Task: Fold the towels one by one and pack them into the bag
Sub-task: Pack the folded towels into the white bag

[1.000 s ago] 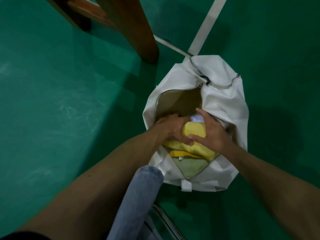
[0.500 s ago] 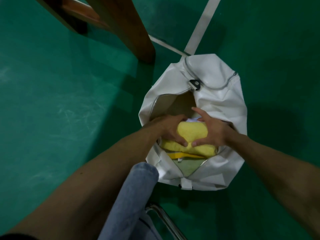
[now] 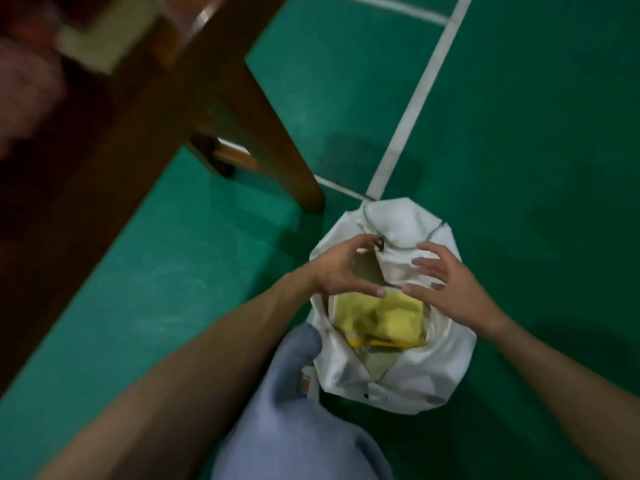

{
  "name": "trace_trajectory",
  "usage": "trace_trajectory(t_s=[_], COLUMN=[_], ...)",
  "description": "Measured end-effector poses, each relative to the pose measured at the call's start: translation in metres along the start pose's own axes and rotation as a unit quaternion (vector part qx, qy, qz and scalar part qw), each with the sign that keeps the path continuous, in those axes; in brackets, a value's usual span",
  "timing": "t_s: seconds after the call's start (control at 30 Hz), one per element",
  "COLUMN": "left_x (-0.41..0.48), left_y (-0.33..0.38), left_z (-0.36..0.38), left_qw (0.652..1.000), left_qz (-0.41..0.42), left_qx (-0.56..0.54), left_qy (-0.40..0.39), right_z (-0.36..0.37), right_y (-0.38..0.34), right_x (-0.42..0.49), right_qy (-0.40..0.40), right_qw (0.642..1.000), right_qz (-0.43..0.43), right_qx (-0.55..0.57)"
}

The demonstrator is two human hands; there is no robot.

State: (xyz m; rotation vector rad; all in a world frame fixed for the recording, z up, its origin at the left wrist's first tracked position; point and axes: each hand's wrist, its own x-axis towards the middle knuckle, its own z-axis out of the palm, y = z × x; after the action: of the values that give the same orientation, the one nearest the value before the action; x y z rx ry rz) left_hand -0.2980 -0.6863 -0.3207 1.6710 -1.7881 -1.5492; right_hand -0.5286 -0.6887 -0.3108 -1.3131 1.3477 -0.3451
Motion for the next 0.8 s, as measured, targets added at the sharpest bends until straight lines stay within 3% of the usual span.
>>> trace_trajectory(t_s=[0.2, 0.4, 0.67, 0.8], left_x=[-0.074, -0.181, -0.328, -0.380], left_y=[0.078, 0.135, 0.138, 0.125], left_z=[-0.057, -0.124, -0.192, -0.229], left_qw=[0.992, 0.974, 0.951, 0.911], left_qz=[0.027, 0.058, 0.074, 0.089], left_qx=[-0.039, -0.043, -0.061, -0.071], left_qy=[0.115, 0.216, 0.294, 0.397], right_z=[0.009, 0.046, 0.134, 0.183], right_y=[-0.102, -0.205, -0.314, -0.360], right_x=[-0.047, -0.088, -0.145, -0.160], right_qy=[0.097, 0.135, 0.127, 0.119], right_qw=[0.991, 0.970, 0.944, 0.930], right_qz=[-0.096, -0.202, -0.304, -0.347], right_qx=[0.012, 0.011, 0.018, -0.003])
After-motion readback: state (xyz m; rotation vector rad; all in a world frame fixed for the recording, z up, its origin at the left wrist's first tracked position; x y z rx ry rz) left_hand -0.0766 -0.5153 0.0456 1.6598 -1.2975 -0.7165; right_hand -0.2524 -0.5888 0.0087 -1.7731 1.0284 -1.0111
